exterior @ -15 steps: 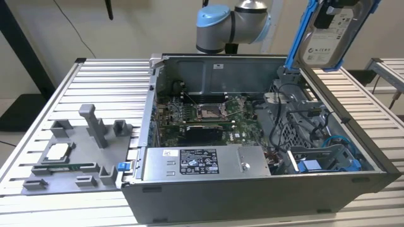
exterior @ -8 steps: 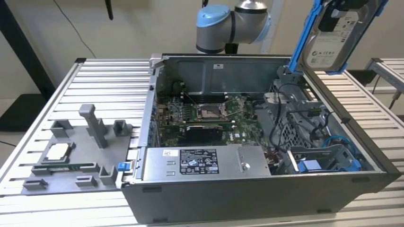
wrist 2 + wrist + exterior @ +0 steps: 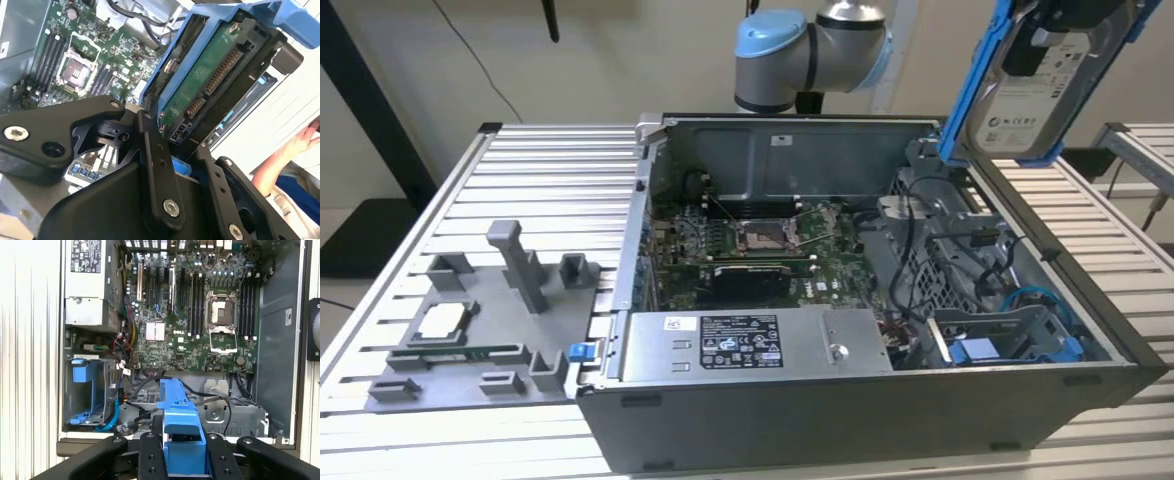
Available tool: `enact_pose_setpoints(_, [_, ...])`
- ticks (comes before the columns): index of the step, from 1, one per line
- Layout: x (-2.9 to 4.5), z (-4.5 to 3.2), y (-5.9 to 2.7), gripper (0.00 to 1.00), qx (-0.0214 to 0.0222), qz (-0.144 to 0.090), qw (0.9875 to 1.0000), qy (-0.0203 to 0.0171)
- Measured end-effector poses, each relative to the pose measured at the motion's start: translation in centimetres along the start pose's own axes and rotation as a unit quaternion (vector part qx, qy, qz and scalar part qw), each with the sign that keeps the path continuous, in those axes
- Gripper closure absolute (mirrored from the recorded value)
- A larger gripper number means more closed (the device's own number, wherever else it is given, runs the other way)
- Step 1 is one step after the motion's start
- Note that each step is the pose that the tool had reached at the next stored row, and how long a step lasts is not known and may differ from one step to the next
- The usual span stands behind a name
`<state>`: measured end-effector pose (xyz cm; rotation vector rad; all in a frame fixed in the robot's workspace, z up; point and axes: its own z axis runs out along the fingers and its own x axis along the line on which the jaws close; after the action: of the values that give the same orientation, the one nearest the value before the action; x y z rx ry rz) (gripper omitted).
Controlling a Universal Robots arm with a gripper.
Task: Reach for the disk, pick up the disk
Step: 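Pick up the disk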
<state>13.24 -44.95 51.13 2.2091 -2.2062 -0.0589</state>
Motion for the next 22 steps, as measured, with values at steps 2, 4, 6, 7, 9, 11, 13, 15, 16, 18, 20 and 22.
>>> enact_pose_setpoints(2, [0.52,0.07,0.0,1.0,0.0,0.0,1.0,-0.0001])
enact_pose_setpoints(4, [0.97,0.16,0.05,1.0,0.0,0.0,1.0,-0.0001])
enact_pose_setpoints(6, [1.39,0.26,0.16,1.0,0.0,0.0,1.0,0.0])
enact_pose_setpoints(7, [1.59,0.31,0.23,1.0,0.0,0.0,1.0,0.0])
enact_pose_setpoints(9, [1.96,0.4,0.4,1.0,0.0,0.0,1.0,0.0])
enact_pose_setpoints(11, [2.34,0.48,0.54,1.0,0.0,0.0,1.0,0.0])
enact_pose_setpoints(13, [2.76,0.54,0.57,1.0,0.0,0.0,1.0,0.0])
enact_pose_setpoints(15, [3.17,0.58,0.57,1.0,0.0,0.0,1.0,0.0])
enact_pose_setpoints(16, [3.45,0.6,0.58,1.0,0.0,0.0,1.0,0.0])
enact_pose_setpoints(18, [4.01,0.64,0.62,1.0,0.0,0.0,1.0,0.0])
enact_pose_setpoints(20, [4.54,0.68,0.71,1.0,0.0,0.0,1.0,-0.0001])
enact_pose_setpoints(22, [5.11,0.73,0.81,1.0,0.0,0.0,1.0,-0.0001])
